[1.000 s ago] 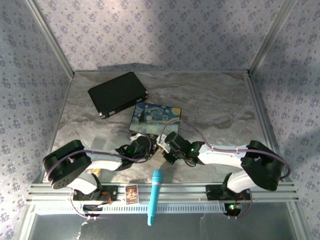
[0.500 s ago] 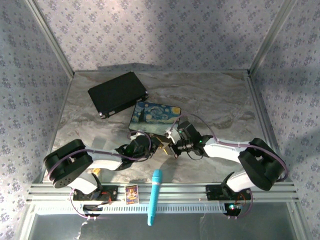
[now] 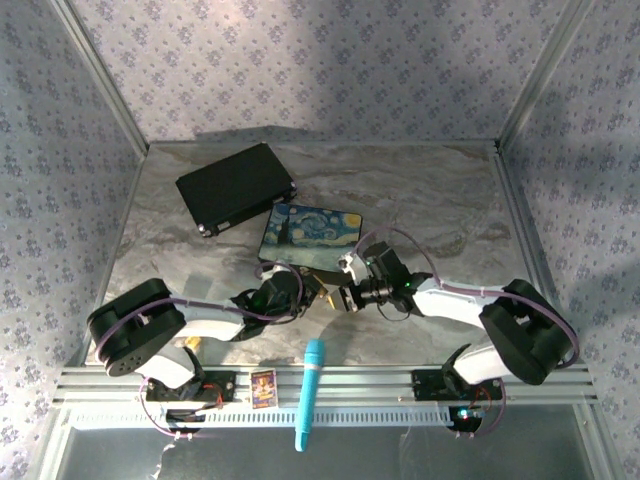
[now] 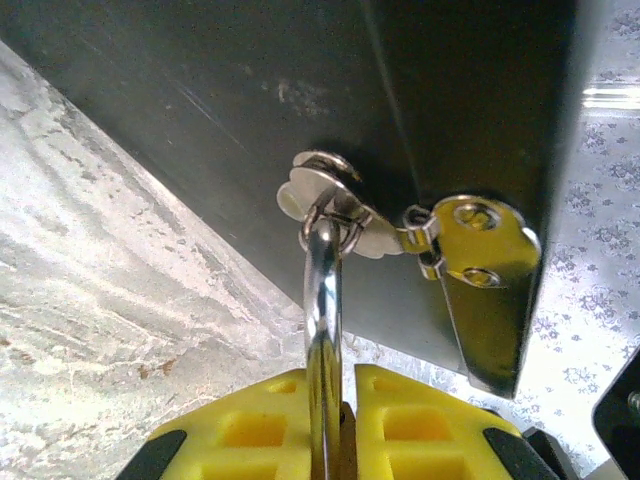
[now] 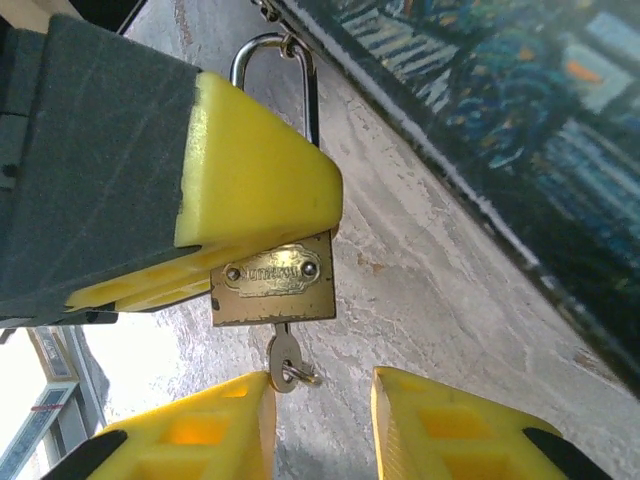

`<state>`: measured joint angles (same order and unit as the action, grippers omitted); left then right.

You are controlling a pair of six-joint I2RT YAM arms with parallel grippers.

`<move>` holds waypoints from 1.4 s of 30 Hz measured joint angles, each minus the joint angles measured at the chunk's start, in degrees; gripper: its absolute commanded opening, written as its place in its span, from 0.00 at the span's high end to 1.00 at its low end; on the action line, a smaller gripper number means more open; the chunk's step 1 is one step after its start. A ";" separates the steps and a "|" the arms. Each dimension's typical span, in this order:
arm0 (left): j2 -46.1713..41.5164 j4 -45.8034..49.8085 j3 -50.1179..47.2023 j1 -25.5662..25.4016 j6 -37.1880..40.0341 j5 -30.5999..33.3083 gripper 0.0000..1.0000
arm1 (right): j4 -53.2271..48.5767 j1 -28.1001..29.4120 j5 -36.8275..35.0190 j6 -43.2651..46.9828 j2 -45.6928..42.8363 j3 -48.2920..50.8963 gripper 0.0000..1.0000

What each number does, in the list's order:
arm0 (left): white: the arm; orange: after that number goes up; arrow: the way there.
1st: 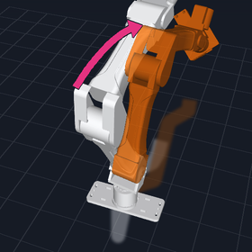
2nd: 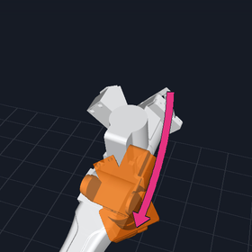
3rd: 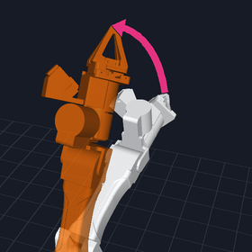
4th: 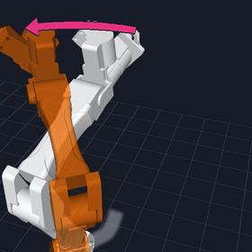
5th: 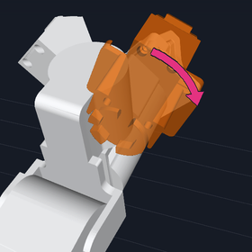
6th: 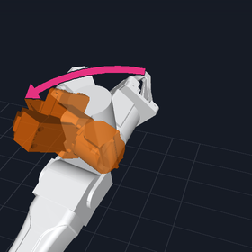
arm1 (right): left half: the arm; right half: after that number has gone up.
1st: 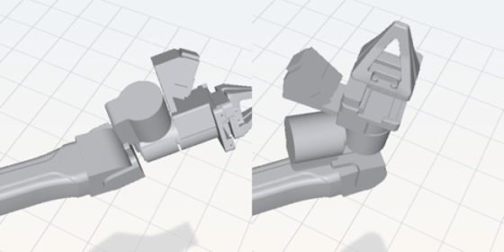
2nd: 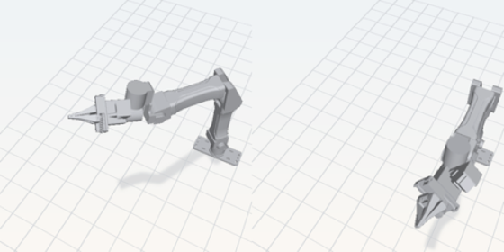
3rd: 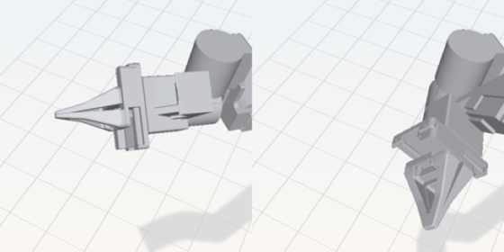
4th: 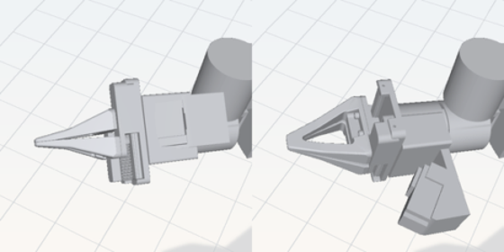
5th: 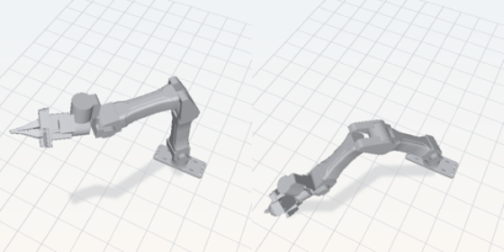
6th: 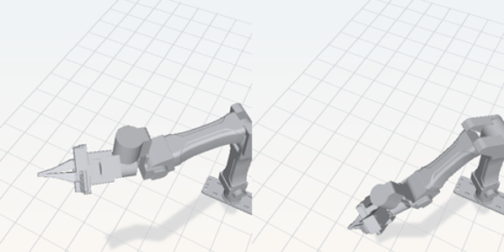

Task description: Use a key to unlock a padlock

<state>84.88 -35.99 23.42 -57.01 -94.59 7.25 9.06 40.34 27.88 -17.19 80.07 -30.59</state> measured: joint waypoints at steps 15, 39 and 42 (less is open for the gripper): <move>-4.00 14.43 2.82 -0.11 3.85 0.44 1.00 | -15.87 -3.85 -13.92 -11.15 -13.03 -4.44 0.25; -7.63 49.77 14.23 6.84 31.26 -0.76 0.91 | -17.18 -6.67 -14.73 -13.90 9.64 -21.66 0.41; -5.97 52.83 16.46 6.88 33.77 1.40 0.87 | -16.96 -6.67 -14.23 -13.88 10.12 -22.08 0.42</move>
<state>78.91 16.84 39.88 -50.13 -60.82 8.64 -7.90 33.67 13.65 -31.07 90.19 -52.66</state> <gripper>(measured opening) 0.119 0.586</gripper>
